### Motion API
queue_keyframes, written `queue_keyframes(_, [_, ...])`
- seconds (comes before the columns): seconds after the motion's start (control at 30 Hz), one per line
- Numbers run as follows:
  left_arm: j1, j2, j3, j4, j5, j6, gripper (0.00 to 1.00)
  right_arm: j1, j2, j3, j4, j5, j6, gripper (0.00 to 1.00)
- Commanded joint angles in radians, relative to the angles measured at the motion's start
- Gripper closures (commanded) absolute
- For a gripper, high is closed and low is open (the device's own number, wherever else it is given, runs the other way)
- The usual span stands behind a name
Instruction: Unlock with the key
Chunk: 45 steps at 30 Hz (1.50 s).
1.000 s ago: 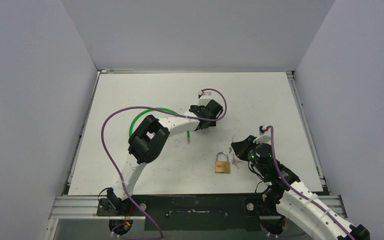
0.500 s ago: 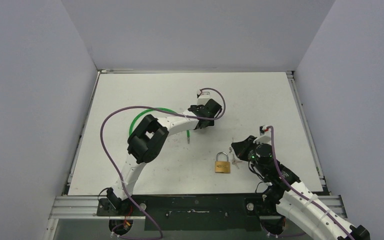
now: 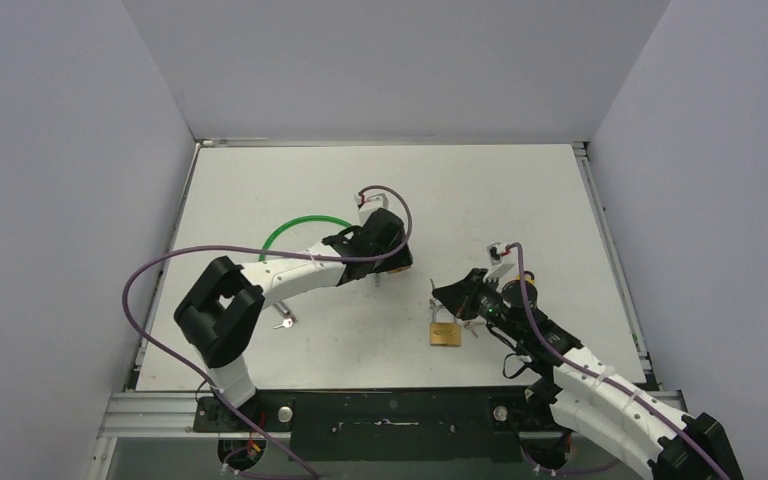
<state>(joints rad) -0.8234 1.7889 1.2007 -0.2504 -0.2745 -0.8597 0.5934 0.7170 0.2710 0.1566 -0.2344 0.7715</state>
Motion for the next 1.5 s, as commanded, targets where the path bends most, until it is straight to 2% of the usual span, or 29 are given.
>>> queue_keyframes(0.0, [0.009, -0.134, -0.065, 0.222, 0.072, -0.137, 0.92, 0.042, 0.058, 0.003, 0.153, -0.043, 0.011, 1.00])
queue_keyframes(0.13, [0.009, -0.173, -0.137, 0.321, 0.109, -0.210, 0.93, 0.095, 0.154, 0.042, 0.173, -0.023, 0.000, 1.00])
queue_keyframes(0.4, [0.008, -0.203, -0.182, 0.367, 0.125, -0.257, 0.97, 0.152, 0.289, 0.110, 0.179, 0.081, 0.020, 1.00])
queue_keyframes(0.87, [0.008, -0.217, -0.191, 0.370, 0.145, -0.259, 0.98, 0.152, 0.358, 0.114, 0.272, 0.105, 0.064, 1.00])
queue_keyframes(1.47, [0.007, -0.245, -0.205, 0.382, 0.187, -0.266, 0.98, 0.140, 0.383, 0.145, 0.288, 0.136, 0.046, 1.00])
